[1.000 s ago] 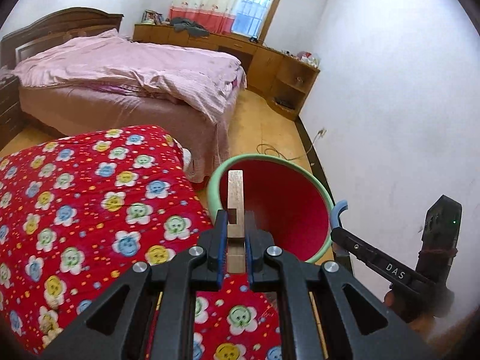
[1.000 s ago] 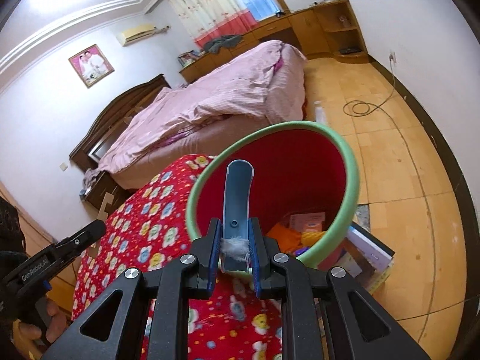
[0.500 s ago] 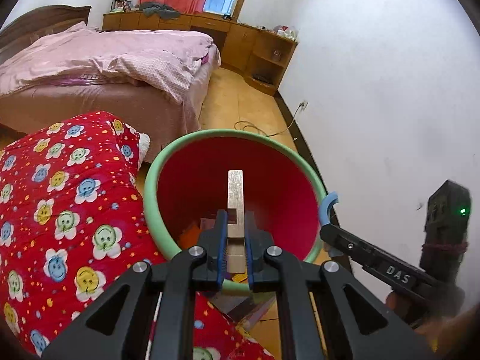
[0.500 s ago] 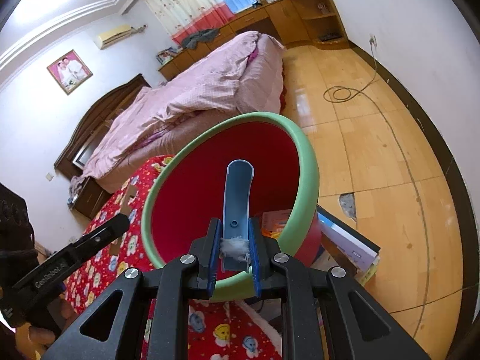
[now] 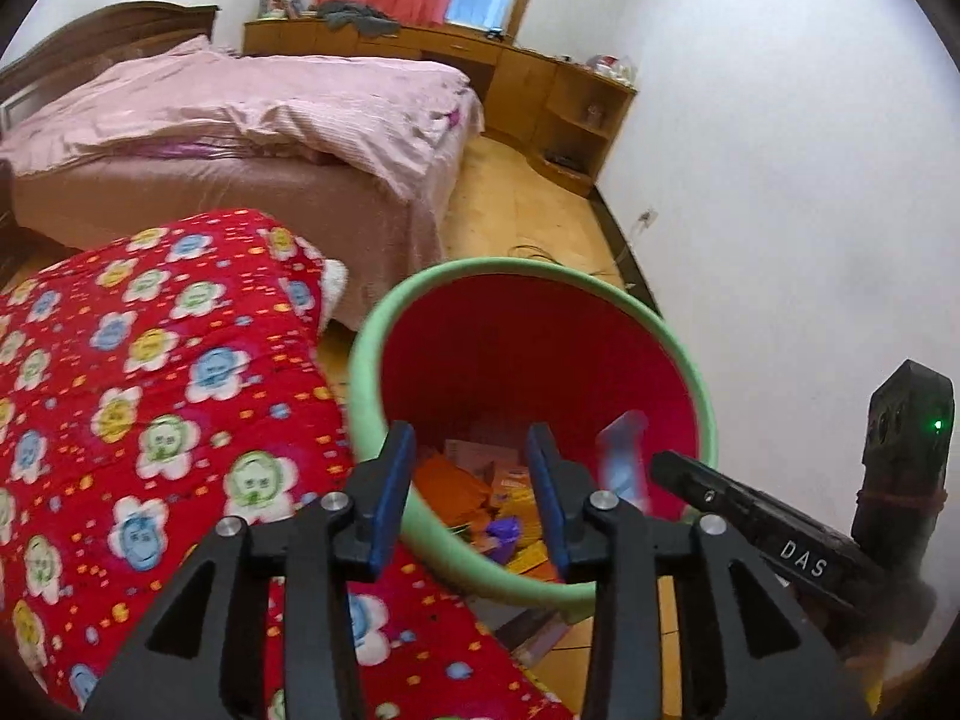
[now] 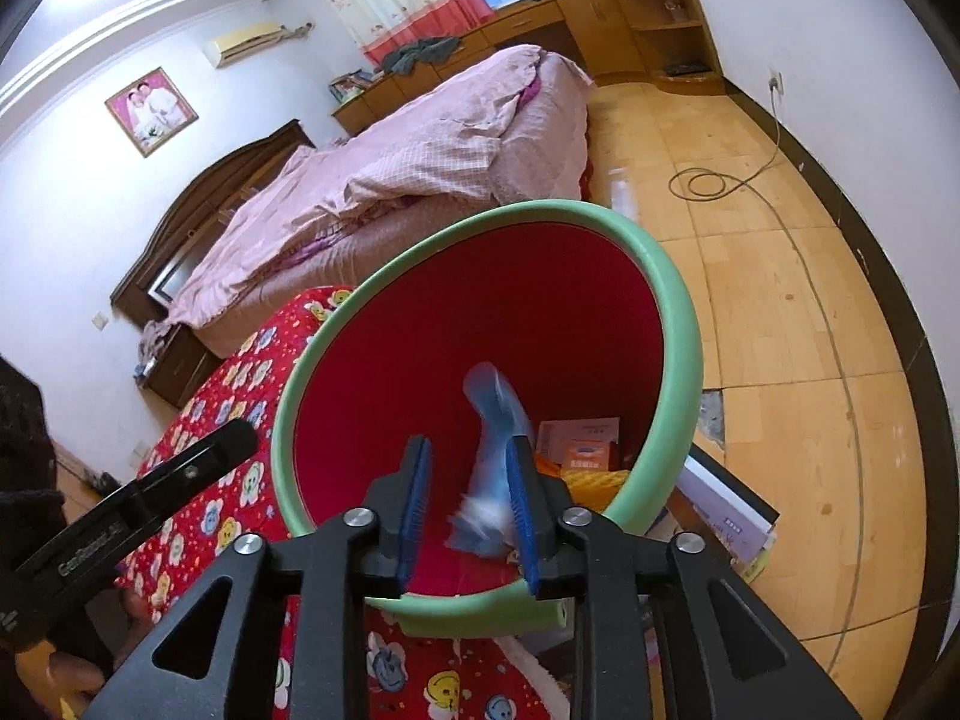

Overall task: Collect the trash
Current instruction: 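Open both tools to drop the stick and blue piece into the bin, then move both open tools back over the quilt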

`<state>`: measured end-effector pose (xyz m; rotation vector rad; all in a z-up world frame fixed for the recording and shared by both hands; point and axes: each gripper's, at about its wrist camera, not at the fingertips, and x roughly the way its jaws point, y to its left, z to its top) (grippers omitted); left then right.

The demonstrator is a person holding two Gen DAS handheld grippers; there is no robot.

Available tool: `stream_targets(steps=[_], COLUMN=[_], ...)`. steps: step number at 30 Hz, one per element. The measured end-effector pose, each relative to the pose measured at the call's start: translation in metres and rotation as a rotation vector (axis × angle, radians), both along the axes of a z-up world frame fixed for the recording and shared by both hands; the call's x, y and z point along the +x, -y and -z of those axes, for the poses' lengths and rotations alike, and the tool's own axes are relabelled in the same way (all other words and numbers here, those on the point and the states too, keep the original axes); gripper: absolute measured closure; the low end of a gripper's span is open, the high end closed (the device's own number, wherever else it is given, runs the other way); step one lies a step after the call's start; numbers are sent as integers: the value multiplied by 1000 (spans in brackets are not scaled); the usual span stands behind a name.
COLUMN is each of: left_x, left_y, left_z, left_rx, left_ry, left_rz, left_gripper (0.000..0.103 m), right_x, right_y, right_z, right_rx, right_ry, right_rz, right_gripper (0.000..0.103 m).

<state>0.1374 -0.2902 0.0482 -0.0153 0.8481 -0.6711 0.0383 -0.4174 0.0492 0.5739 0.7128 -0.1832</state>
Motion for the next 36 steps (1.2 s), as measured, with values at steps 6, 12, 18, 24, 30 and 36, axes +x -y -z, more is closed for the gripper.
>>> stream_targets(steps=[6,12,18,24,30,36], left_x=[0,-4,-12,-28,-50,-69], left_y=[-20,-48,-86,-128,-173,-224], left_z=[-2,-6,-12,-20,-27,-34], left_rx=[5,8,-6,-7,-4,23], left_ry=[-25,-34,-40,-25,-20,28], left_rz=[-47,-95,-156,-208,-252,-340], left_gripper=[56,56,56,56,55,55], right_x=[3,3,-2,-13,-20,-27], right_y=[0,-12,-36,-72,-114,-162], right_z=[4,4,-4,-20,-36,-45], right_rx=[-2,13,17,-24,-35,-81], right_ry=[2,-1,4,19,27,45], right_rz=[16,-3,-22,-72,-121,-207], right_gripper=[55,44,34,28,27,23])
